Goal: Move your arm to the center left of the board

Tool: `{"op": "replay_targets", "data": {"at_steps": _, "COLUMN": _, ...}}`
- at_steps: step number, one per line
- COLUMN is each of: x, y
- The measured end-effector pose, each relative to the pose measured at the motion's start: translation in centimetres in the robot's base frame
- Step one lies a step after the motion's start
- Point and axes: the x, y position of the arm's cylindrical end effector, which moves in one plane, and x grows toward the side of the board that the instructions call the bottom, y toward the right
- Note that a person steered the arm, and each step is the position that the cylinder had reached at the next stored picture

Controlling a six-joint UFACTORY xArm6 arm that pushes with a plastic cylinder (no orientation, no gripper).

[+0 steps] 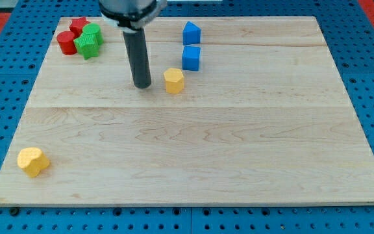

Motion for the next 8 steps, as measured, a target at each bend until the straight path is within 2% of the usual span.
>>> {"op": "replay_targets", "data": {"at_steps": 1, "x": -1.2, "y": 2.4}}
{"op": "replay_targets", "data": {"at_steps": 2, "x": 1.3, "y": 4.5}}
{"op": "replay_targets", "data": {"at_steps": 3, "x": 2.0, "y": 5.3}}
{"op": "replay_targets", "data": {"at_steps": 5, "x": 2.7, "y": -5.5}}
{"op": "replay_targets", "data": {"at_steps": 8, "x": 2.8, "y": -8.8}}
